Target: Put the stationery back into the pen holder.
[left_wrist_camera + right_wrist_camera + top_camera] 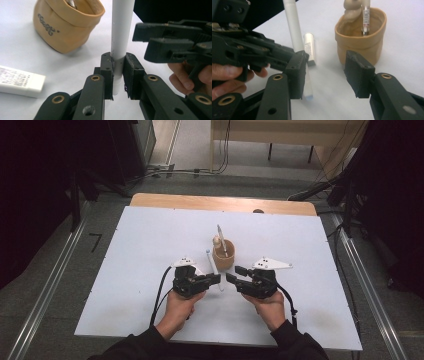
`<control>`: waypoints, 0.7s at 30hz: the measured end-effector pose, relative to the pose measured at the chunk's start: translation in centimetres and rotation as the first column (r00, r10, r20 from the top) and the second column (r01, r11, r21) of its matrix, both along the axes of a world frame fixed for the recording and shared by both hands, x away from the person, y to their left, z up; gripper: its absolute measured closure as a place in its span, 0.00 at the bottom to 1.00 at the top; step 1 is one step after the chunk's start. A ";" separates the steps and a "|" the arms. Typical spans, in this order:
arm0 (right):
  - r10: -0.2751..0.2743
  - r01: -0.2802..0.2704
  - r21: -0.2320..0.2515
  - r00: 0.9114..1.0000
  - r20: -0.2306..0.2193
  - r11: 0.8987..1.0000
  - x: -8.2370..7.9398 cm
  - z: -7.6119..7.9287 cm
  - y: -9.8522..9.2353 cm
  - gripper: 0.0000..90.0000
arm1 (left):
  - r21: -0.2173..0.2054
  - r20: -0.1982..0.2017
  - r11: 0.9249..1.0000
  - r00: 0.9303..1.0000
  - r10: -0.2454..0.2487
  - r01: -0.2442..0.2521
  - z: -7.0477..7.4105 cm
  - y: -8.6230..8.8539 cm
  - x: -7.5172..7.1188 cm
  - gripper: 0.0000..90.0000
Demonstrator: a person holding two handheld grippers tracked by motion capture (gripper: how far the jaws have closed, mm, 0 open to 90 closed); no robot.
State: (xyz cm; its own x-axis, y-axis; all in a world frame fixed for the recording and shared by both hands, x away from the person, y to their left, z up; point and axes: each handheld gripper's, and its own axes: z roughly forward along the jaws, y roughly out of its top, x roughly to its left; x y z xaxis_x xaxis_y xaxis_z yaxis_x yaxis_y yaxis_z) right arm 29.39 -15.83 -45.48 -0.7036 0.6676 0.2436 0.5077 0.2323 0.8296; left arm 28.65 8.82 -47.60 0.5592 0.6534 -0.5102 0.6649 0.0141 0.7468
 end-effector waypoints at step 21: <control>-0.018 0.002 -0.209 0.997 -0.075 0.978 -0.4 -2.0 -1.2 0.40 | 0.068 0.144 0.995 0.987 0.066 -0.077 1.6 0.7 0.2 0.87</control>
State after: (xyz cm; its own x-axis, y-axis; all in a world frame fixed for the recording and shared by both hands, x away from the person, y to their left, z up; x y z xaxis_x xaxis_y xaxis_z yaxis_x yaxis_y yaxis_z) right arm 28.99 -17.07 -47.48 -0.6817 0.7159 0.1508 0.5702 0.3906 0.7227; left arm 28.89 9.57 -46.02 0.5730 0.7268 -0.3788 0.5517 -0.0001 0.8341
